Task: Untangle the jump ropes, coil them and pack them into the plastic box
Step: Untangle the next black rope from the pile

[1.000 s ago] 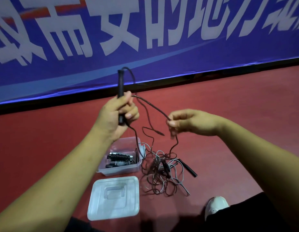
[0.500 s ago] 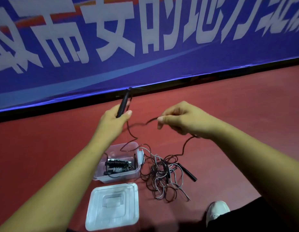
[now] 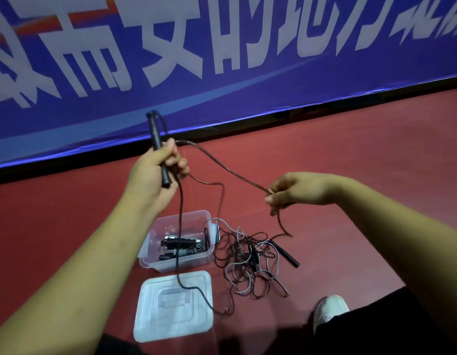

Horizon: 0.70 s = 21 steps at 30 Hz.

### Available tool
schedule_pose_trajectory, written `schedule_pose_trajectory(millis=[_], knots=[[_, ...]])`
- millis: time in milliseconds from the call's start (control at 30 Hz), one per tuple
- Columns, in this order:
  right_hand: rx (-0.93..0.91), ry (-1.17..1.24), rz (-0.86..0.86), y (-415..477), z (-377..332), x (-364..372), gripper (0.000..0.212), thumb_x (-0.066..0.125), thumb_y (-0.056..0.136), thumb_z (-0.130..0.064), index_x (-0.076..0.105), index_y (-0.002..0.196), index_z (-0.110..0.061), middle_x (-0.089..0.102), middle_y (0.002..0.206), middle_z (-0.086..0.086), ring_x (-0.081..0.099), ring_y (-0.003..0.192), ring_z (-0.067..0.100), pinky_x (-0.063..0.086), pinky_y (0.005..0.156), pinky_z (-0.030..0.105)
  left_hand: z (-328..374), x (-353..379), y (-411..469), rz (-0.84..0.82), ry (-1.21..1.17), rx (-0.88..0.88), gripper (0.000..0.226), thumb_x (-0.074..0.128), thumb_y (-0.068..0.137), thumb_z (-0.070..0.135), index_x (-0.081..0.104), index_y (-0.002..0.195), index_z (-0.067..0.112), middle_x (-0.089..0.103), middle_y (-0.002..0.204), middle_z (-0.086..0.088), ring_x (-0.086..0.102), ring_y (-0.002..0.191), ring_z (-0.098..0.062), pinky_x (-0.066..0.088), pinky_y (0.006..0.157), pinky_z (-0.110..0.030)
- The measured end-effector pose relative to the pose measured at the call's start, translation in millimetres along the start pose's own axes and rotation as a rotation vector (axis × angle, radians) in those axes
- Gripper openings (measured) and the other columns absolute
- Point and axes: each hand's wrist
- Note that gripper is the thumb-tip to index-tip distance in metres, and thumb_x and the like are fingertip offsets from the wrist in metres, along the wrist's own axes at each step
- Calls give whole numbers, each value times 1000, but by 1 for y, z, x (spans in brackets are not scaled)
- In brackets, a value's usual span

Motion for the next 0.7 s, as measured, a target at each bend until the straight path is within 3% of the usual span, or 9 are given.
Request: schedule_pose_trajectory(millis=[67,133,200,300,367,433,533,600,700], knots=[[-13,140,102,2,8,-3,21,55,100,-16,64,89,-1,70,83,16,68,85,27,55,80,29,-1,-14,7,87,69,-19,24,49,100,15,51,76,15,44,50,7,52,53,-11,43,59,-23],[-48,345,240,3,3,-5,19,52,100,-13,64,92,-1,56,68,10,62,65,30,56,62,33,-5,-23,11,144,467,25,14,55,98,11,61,85,13,60,64,3,62,64,-14,45,66,-26],[-138,459,334,0,-13,-10,20,52,100,-15,66,95,-1,41,60,6,41,49,18,38,45,25,-12,-28,14,180,903,68,9,64,93,14,69,100,14,69,87,-5,63,81,-20,42,75,-27],[-225,468,342,-6,-43,-10,22,54,99,-15,68,94,1,33,55,3,25,48,14,18,45,24,-19,-23,8,157,1170,162,28,65,93,17,67,121,12,70,110,-9,62,101,-23,39,83,-28],[-203,247,334,-11,-59,0,20,60,97,-18,72,91,-3,39,51,-3,30,46,15,23,44,24,-19,-12,-1,2,1075,225,33,64,94,18,65,127,18,70,117,1,62,111,-15,41,94,-26],[-195,120,295,-13,-70,13,20,62,96,-22,74,90,-7,43,49,-8,35,44,15,28,43,23,-20,3,-13,-253,861,154,27,60,97,19,65,123,21,73,114,6,64,113,-12,45,102,-31],[-257,170,307,-10,-77,23,20,61,97,-23,73,89,-8,41,54,2,36,44,16,30,42,24,-28,18,-29,-482,799,47,13,55,100,22,65,103,15,74,82,-1,72,93,-25,53,93,-34],[-263,200,334,-9,-71,19,20,62,96,-21,70,86,-6,44,54,5,39,44,17,33,43,24,-30,23,-31,-460,733,73,12,56,96,20,59,88,11,59,58,3,67,65,-26,53,79,-39],[-157,-9,249,-8,-43,8,24,63,95,-23,68,77,-9,58,57,-2,50,52,10,41,54,21,-17,23,-21,-209,274,80,20,49,97,7,48,78,12,39,46,7,45,44,-12,47,62,-29]])
Point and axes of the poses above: each hand's wrist, its own y-axis towards the middle knuckle, its own x-axis out of the palm, z = x × y
